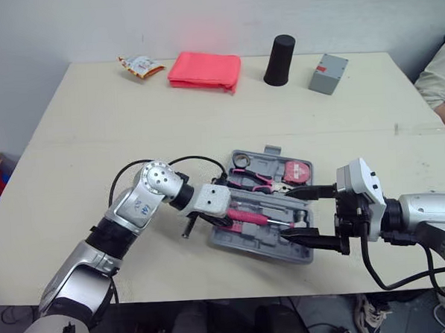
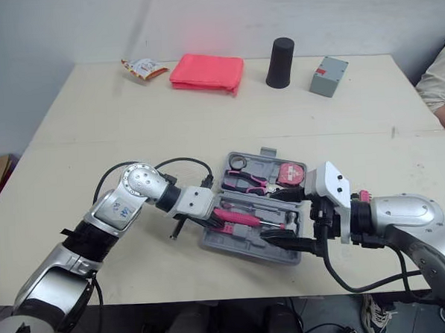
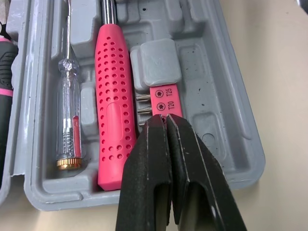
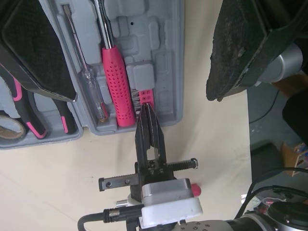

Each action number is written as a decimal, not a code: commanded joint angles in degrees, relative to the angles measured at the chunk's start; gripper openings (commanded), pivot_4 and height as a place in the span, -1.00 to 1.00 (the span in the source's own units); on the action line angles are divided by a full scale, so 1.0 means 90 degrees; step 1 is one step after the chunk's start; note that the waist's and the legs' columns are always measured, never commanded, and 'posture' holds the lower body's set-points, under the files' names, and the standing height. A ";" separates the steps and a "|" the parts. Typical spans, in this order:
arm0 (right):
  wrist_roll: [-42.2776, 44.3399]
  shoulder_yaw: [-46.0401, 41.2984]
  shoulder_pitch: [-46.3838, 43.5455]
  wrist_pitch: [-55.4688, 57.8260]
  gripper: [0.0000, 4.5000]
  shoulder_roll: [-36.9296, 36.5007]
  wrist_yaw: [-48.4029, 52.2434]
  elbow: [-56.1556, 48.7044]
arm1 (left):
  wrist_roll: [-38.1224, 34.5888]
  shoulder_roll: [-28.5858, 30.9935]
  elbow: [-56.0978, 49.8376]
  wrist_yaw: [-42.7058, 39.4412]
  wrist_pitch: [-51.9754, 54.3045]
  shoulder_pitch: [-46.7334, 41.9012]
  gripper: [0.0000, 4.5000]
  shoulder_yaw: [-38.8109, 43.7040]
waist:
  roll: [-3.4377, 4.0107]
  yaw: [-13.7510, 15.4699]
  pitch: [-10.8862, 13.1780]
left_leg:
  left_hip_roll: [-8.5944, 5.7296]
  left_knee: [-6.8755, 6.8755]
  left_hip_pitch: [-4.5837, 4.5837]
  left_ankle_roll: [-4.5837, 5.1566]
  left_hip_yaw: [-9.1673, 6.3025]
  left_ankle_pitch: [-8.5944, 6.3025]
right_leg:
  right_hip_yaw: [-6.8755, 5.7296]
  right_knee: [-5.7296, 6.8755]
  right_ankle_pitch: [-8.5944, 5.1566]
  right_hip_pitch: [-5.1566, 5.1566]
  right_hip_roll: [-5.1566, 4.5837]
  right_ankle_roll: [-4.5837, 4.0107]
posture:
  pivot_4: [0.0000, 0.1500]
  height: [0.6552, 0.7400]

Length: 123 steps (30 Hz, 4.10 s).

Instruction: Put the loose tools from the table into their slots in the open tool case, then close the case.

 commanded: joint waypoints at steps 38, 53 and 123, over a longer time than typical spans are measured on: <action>-0.1188 -0.3355 0.2980 -0.0310 1.00 0.1773 -0.2057 0.0740 | -0.4576 0.1553 -0.4070 0.2875 0.4367 0.4946 0.99 0.6743 | -0.0003 0.0005 0.0013 | 0.0005 -0.0043 -0.0018 -0.0055 0.0009 -0.0033 | 0.0025 -0.0001 -0.0016 -0.0052 -0.0023 -0.0030 | 1.00 0.89; -0.2835 -0.1773 0.1454 -0.0141 1.00 0.3848 -0.5512 0.1125 | -0.5326 0.0446 -0.3733 0.1932 0.4372 0.0228 0.99 0.2969 | 0.0045 -0.0105 0.0004 | 0.0011 -0.0050 -0.0014 -0.0062 0.0054 0.0019 | 0.0091 0.0039 -0.0019 -0.0081 0.0076 -0.0027 | 1.00 0.89; -0.2211 0.2399 -0.0916 0.0643 -0.68 0.0276 -0.0441 0.0212 | -0.2915 0.1725 -0.3651 0.0922 0.2546 0.1866 1.00 0.2004 | 0.0011 -0.0142 0.0037 | 0.0017 -0.0030 -0.0037 -0.0029 0.0096 0.0010 | 0.0128 0.0060 -0.0026 -0.0136 0.0024 -0.0026 | 1.00 0.89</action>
